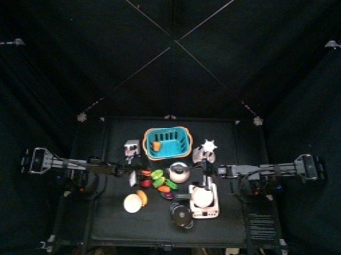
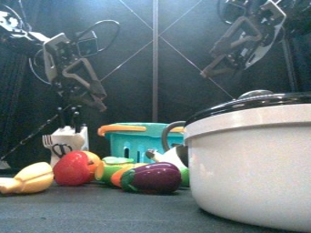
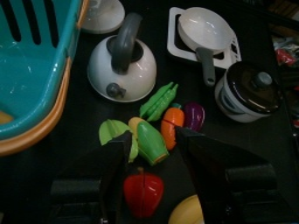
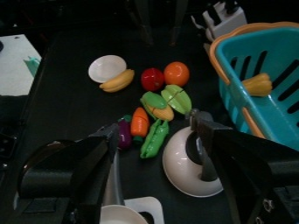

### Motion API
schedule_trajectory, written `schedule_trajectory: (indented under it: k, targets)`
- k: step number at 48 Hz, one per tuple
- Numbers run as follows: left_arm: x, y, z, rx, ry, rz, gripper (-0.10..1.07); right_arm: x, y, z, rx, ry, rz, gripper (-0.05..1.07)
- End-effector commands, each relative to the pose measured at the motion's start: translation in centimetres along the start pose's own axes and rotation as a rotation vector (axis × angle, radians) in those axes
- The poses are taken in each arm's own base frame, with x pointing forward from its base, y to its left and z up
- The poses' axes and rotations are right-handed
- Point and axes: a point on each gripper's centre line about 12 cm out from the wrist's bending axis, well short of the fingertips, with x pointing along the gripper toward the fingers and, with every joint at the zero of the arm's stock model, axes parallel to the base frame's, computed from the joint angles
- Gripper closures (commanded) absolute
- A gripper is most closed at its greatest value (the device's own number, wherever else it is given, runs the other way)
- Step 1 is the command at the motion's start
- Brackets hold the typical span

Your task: Place carrot into pan

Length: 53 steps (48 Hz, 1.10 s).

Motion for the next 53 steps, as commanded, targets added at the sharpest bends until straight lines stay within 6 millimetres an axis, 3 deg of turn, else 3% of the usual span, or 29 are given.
schedule_trajectory:
  k: [1, 13, 28, 36, 53]
  targets:
    - [-0.3, -0.2, 0.1, -0.014, -0.011, -0.009, 0.15, 1.5, 0.3, 1.2, 0.042, -0.006, 0.008, 0.01]
    - [-0.3, -0.3, -0.8, 0.008, 0.010, -0.014, 0.15, 5.7, 1.7, 1.2, 0.042, 0.067, 0.037, 0.01]
    - [-0.3, -0.6, -1.5, 0.076, 0.024, -0.029, 0.15, 9.5, 3.9, 0.2, -0.007, 0.152, 0.082, 0.01]
    - [-0.3, -0.8, -1.4, 0.107, 0.013, -0.044, 0.15, 10.8, 3.9, 0.2, -0.013, 0.217, 0.077, 0.01]
    - [-0.5, -1.9, -3.3, 0.144, 0.059, -0.084, 0.15, 14.9, 4.2, -0.6, -0.019, 0.327, 0.071, 0.01]
